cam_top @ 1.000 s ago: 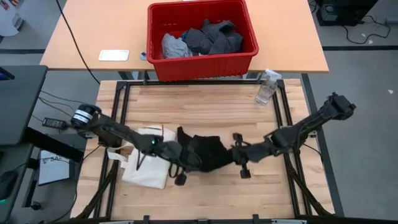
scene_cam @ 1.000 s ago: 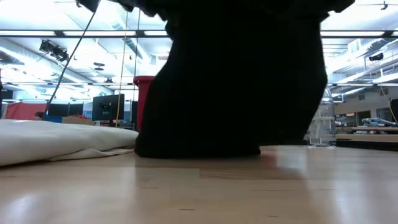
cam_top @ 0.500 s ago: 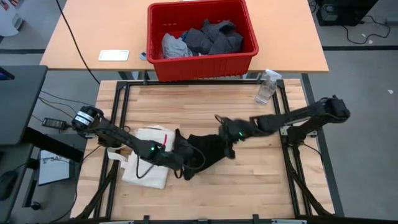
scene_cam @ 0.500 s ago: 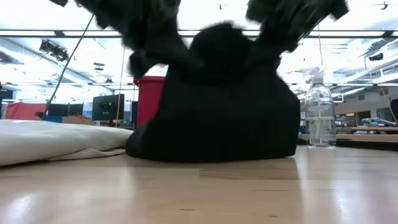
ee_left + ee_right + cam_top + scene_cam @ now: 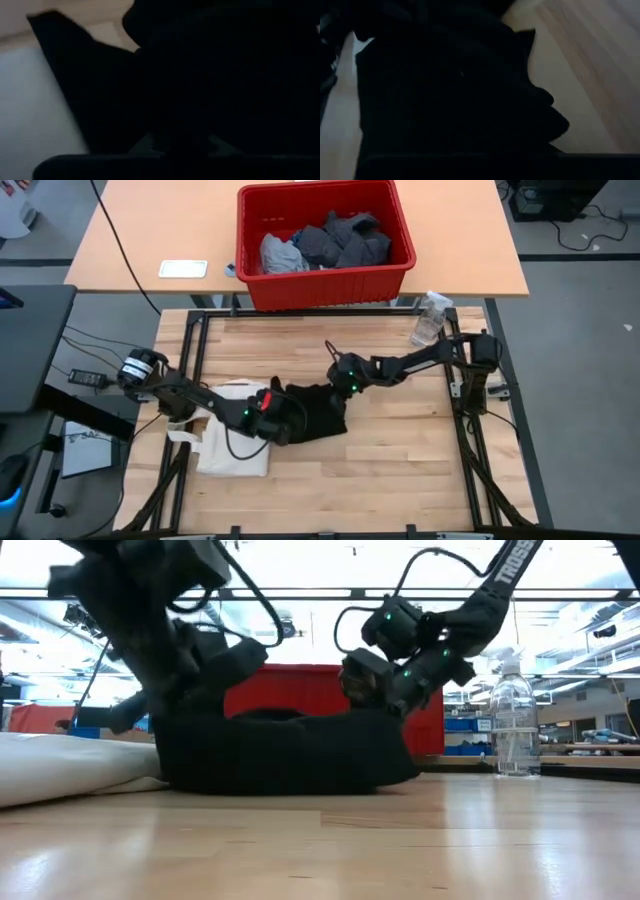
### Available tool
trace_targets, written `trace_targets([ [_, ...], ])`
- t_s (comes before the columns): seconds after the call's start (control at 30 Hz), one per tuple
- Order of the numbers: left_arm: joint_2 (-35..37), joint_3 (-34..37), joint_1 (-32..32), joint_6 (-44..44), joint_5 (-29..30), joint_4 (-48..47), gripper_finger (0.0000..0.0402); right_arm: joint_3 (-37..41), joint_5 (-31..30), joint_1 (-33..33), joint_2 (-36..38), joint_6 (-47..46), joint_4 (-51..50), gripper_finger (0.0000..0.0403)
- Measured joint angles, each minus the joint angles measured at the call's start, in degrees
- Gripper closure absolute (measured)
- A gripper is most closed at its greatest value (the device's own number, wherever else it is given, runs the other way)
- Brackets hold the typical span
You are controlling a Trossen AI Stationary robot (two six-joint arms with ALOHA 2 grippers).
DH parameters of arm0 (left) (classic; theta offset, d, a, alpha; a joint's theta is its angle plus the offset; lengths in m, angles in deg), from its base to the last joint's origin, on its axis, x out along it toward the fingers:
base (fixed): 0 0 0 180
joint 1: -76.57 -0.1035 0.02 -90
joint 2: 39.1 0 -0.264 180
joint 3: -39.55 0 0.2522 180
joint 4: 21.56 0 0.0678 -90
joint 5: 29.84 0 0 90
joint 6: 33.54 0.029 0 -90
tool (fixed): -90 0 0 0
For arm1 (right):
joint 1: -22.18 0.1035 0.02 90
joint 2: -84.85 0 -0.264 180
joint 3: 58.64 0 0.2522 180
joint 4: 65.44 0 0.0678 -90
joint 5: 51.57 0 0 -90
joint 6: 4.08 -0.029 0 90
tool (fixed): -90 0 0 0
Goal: Fold Laundry from Bin
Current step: Fold the black shirt
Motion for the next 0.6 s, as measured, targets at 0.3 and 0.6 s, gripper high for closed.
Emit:
trace_targets([
  [0.3, 4.0, -1.6, -5.6, 5.3, -7.1, -1.9, 0.0284, 0.3, -1.9, -3.5, 8.6, -5.9, -3.1, 0.0184],
  [0.6, 13.4, -1.7, -8.8, 11.2, -6.3, -6.6, 0.0241, 0.1, 0.4, -1.1, 12.0, -5.1, 1.2, 0.0176],
])
